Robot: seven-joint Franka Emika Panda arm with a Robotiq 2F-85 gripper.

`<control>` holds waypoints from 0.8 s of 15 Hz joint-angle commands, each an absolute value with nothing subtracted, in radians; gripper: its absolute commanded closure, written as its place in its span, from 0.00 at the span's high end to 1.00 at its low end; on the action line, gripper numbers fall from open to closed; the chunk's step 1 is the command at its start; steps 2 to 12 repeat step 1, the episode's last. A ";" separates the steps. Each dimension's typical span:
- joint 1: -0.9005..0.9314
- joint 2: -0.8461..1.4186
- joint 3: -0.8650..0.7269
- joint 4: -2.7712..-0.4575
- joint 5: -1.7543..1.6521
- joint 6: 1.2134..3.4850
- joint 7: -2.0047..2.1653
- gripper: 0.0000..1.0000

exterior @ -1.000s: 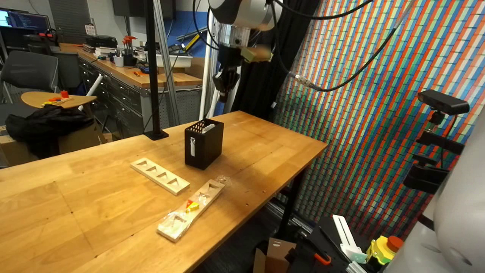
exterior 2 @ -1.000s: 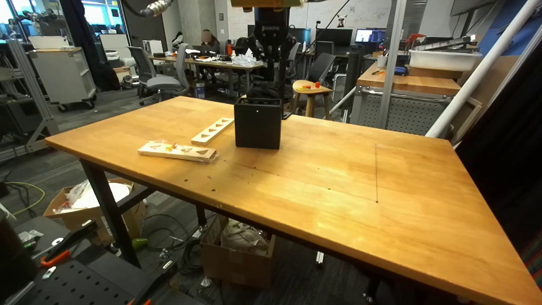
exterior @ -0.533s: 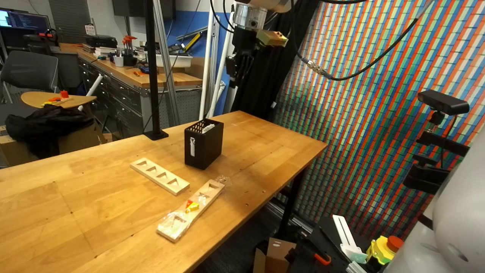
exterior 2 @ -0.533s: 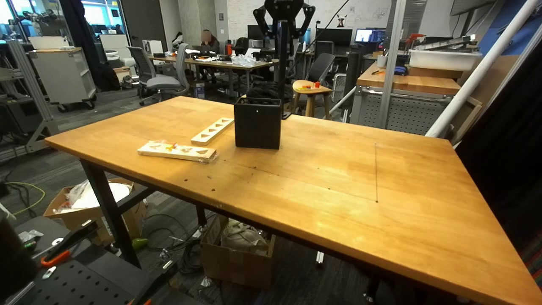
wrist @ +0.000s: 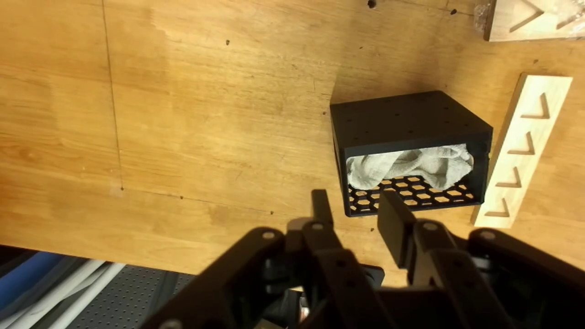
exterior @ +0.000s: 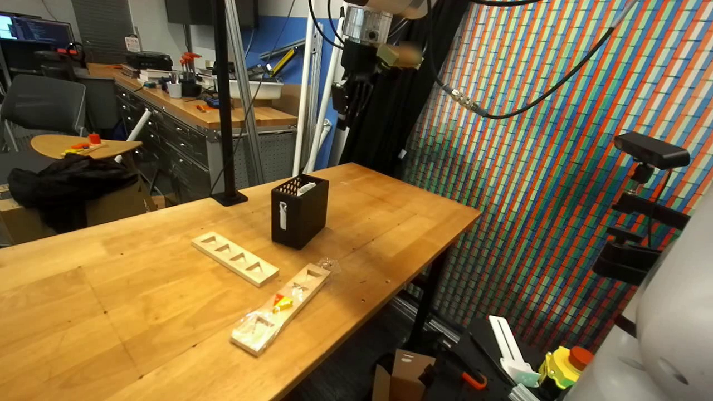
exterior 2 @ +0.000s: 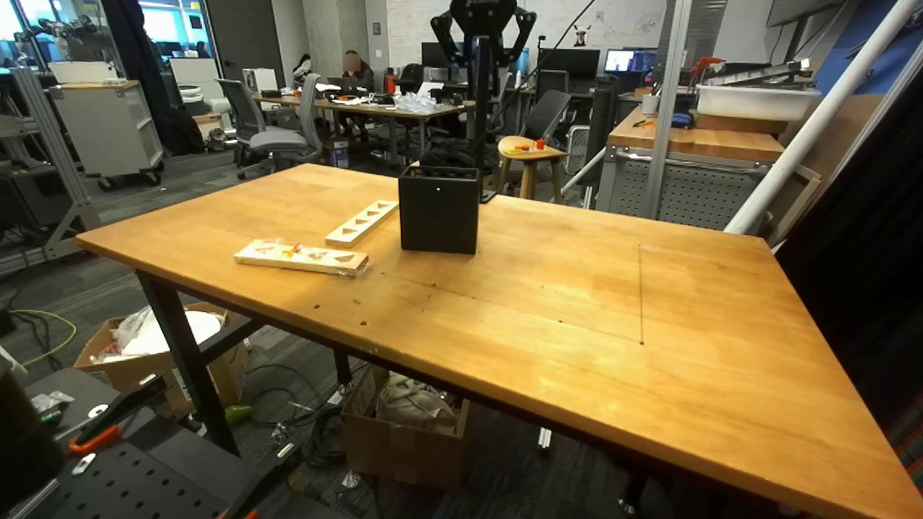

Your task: Put the white towel in the black box

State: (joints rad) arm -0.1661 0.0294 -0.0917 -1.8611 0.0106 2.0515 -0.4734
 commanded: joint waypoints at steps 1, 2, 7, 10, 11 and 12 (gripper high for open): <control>-0.155 0.030 -0.103 -1.859 0.011 2.049 -0.474 0.35; -0.155 0.030 -0.103 -1.859 0.011 2.049 -0.474 0.35; -0.155 0.030 -0.103 -1.859 0.011 2.049 -0.474 0.35; -0.155 0.030 -0.103 -1.859 0.011 2.049 -0.474 0.35; -0.155 0.030 -0.103 -1.859 0.011 2.049 -0.474 0.35; -0.155 0.030 -0.103 -1.859 0.011 2.049 -0.474 0.35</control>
